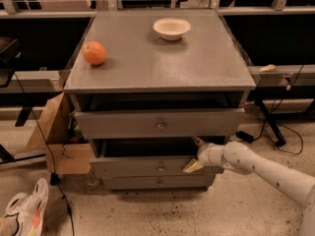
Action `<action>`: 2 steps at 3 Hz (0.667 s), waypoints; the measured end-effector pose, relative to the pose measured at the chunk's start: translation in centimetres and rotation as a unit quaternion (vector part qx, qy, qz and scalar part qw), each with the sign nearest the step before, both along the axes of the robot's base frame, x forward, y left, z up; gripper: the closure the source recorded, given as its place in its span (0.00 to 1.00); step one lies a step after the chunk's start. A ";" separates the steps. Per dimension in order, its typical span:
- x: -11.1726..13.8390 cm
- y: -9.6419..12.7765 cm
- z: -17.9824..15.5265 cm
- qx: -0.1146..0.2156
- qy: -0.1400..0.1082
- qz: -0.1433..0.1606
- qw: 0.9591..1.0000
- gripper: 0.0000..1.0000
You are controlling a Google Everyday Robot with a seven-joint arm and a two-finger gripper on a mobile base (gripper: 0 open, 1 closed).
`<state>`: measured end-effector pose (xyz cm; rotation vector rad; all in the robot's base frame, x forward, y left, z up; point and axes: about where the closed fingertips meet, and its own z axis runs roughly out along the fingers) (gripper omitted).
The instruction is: Close middle drawer
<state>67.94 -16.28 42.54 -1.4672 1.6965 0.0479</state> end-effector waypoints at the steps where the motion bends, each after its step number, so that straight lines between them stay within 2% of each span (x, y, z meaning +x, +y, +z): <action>1: 0.1 -0.1 0.1 0.001 -0.004 -0.001 1.000 0.46; 2: -0.3 -0.1 0.1 0.001 -0.006 -0.002 1.000 0.69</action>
Offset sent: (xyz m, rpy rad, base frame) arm 0.0217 -0.0084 0.0079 0.0248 -0.1032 -0.0243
